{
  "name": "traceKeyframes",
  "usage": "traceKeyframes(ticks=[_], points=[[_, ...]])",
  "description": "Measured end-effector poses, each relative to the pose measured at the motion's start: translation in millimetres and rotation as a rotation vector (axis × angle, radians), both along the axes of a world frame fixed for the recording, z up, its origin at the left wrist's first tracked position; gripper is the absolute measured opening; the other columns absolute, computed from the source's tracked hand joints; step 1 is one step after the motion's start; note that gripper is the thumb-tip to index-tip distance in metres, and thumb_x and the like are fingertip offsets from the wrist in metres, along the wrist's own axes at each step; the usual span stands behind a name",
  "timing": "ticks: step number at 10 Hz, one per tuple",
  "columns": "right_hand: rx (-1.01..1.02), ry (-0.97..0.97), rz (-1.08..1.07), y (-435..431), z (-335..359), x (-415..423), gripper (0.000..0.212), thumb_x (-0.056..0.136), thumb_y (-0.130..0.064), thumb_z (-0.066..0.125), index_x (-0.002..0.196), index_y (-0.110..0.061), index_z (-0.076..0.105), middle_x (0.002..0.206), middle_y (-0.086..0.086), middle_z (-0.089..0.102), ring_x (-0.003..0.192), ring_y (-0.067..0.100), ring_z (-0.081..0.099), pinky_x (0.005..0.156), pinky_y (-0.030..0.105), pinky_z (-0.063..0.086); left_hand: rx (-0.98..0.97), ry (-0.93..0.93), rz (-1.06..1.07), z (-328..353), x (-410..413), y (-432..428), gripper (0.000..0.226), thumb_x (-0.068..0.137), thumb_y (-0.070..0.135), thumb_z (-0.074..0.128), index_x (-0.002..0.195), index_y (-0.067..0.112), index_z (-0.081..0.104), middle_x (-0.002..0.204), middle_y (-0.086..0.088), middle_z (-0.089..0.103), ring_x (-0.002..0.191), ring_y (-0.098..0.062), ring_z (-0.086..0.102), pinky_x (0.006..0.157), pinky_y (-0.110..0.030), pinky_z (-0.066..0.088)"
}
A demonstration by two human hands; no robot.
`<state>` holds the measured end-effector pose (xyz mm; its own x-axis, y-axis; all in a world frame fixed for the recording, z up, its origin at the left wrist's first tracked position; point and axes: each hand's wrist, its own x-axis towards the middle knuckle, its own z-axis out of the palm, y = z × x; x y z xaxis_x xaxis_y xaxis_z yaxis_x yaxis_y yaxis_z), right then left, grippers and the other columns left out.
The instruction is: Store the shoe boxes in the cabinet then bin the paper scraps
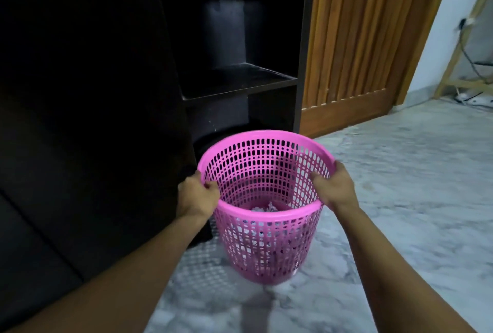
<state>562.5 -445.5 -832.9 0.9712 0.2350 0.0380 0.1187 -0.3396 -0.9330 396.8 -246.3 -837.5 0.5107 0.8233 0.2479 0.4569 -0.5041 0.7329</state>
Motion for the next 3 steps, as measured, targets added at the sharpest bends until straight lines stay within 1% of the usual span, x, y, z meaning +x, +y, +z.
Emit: traceKeyframes(ticks=[1,2,3], points=[[0.073,-0.01,0.106,2,-3,6,0.044,0.088,-0.004,0.068,0.127,-0.016,0.05,0.103,0.002,0.063,0.093,0.021,0.063,0.066,0.027,0.052,0.009,0.01,0.02,-2,4,6,0.032,0.092,0.009,0.051,0.122,0.001,0.063,0.095,-0.017,0.07,0.059,-0.011,0.057,0.052,-0.015,0.044],[0.03,0.006,0.15,0,0,11,0.04,0.091,-0.009,0.067,0.127,-0.015,0.052,0.107,0.004,0.066,0.098,0.026,0.066,0.071,0.033,0.056,0.033,0.051,0.02,-1,8,9,0.034,0.091,0.015,0.052,0.122,0.008,0.063,0.098,-0.013,0.069,0.075,-0.024,0.066,0.065,-0.034,0.058],[-0.108,-0.091,0.094,2,16,13,0.048,0.094,-0.025,0.065,0.138,-0.012,0.051,0.127,0.012,0.063,0.112,0.031,0.062,0.094,0.047,0.054,0.234,0.088,0.001,14,17,9,0.042,0.091,0.026,0.053,0.131,0.013,0.057,0.124,-0.008,0.061,0.106,-0.028,0.061,0.08,-0.042,0.056]])
